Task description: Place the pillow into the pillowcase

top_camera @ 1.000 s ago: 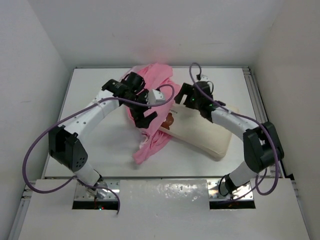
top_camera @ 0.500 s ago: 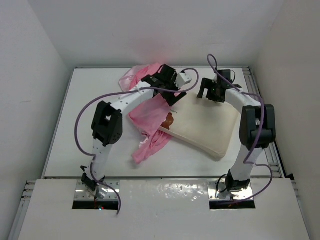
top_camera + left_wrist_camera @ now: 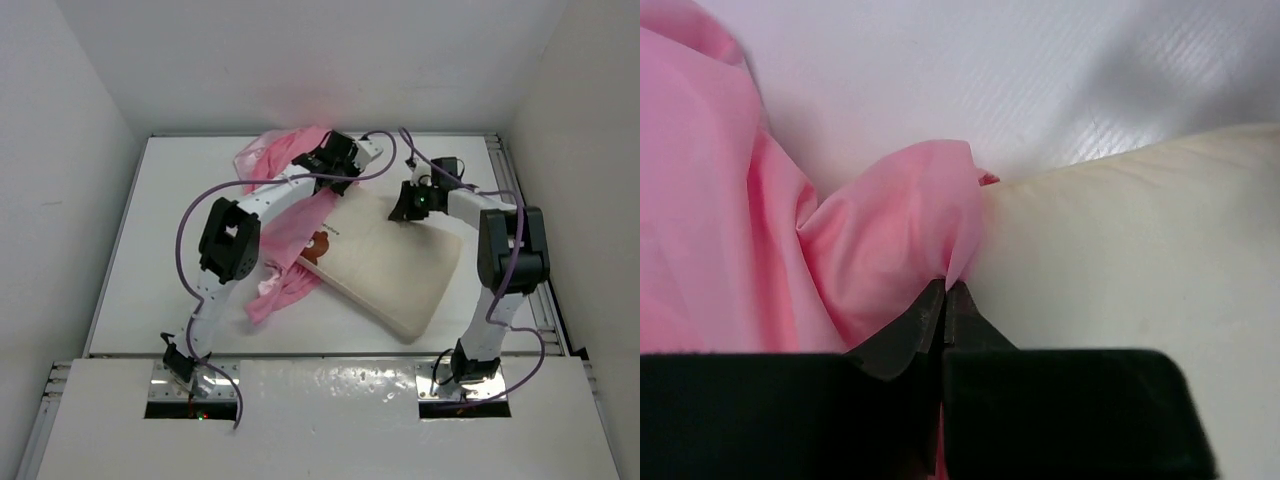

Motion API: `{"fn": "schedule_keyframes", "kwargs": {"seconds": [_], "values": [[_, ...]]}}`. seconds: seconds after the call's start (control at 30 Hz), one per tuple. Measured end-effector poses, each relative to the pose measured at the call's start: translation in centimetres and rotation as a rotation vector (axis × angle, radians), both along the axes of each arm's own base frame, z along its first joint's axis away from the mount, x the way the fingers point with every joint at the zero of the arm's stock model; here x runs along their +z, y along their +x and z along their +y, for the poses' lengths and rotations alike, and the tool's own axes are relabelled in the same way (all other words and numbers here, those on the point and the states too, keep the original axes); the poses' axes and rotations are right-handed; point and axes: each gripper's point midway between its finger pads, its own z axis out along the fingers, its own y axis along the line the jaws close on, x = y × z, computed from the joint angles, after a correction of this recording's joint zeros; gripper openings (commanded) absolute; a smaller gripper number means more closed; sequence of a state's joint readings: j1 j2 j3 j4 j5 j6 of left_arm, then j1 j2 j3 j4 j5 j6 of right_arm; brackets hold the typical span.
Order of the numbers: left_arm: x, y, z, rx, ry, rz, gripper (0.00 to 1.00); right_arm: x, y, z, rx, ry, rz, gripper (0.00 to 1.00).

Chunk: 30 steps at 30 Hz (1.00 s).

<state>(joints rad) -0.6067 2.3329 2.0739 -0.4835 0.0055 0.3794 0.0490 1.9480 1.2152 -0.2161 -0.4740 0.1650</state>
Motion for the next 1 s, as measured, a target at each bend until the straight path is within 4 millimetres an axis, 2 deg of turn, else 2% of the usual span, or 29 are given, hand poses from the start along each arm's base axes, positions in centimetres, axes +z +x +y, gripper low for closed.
{"fn": "schedule_keyframes", "kwargs": {"seconds": [0.07,0.17,0.2,0.23,0.27,0.33,0.37,0.47,0.53,0.6,0.67,0.73,0.8,0.83,0.87,0.9,1.0], "values": [[-0.3,-0.6,-0.1,-0.021,0.0,0.027,0.0,0.6,-1.8,1.2,0.01,0.062,-0.001,0.0],[0.0,-1.7,-0.5,-0.057,-0.006,0.072,0.0,1.3,-4.6,2.9,0.017,0.124,-0.001,0.15],[0.4,-2.0,-0.8,-0.074,-0.013,0.084,0.0,1.5,-5.6,3.6,0.028,0.134,-0.001,0.22],[0.9,-2.3,-1.0,-0.089,-0.021,0.09,0.0,1.8,-6.5,4.3,0.041,0.145,0.0,0.54],[1.6,-2.7,-1.4,-0.108,-0.03,0.093,0.0,2.3,-7.2,5.1,0.055,0.16,-0.002,0.7],[3.2,-3.7,-1.8,-0.146,-0.042,0.095,0.0,3.5,-8.1,6.5,0.076,0.205,-0.027,0.93],[4.1,-4.3,-1.9,-0.163,-0.045,0.094,0.0,4.4,-8.2,7.1,0.081,0.235,-0.048,0.98],[6.8,-5.8,-2.0,-0.201,-0.051,0.066,0.0,5.9,-7.3,7.2,0.057,0.294,-0.097,0.99],[8.1,-6.7,-2.0,-0.217,-0.049,0.048,0.0,5.5,-6.6,6.8,0.024,0.311,-0.089,0.99],[8.6,-7.4,-1.8,-0.225,-0.042,0.04,0.0,4.1,-6.4,6.6,0.0,0.314,-0.052,0.99],[8.4,-7.9,-1.8,-0.232,-0.03,0.043,0.0,2.3,-7.1,7.1,0.001,0.313,-0.01,0.99],[7.6,-8.2,-1.7,-0.23,-0.015,0.055,0.0,0.5,-8.8,8.0,0.012,0.31,0.047,0.98],[6.8,-8.5,-1.4,-0.225,0.001,0.072,0.0,-0.6,-10.4,8.9,0.024,0.317,0.081,0.72],[6.5,-8.6,-1.3,-0.223,0.008,0.079,0.0,-0.7,-10.9,9.3,0.035,0.329,0.088,0.55],[6.5,-8.7,-1.3,-0.22,0.01,0.081,0.0,-0.5,-11.3,9.8,0.049,0.346,0.094,0.35],[6.5,-8.7,-1.3,-0.22,0.01,0.082,0.0,-0.2,-11.6,10.4,0.063,0.366,0.098,0.0],[6.5,-8.9,-1.6,-0.221,0.006,0.084,0.0,1.1,-11.6,11.7,0.081,0.415,0.091,0.0]]}}
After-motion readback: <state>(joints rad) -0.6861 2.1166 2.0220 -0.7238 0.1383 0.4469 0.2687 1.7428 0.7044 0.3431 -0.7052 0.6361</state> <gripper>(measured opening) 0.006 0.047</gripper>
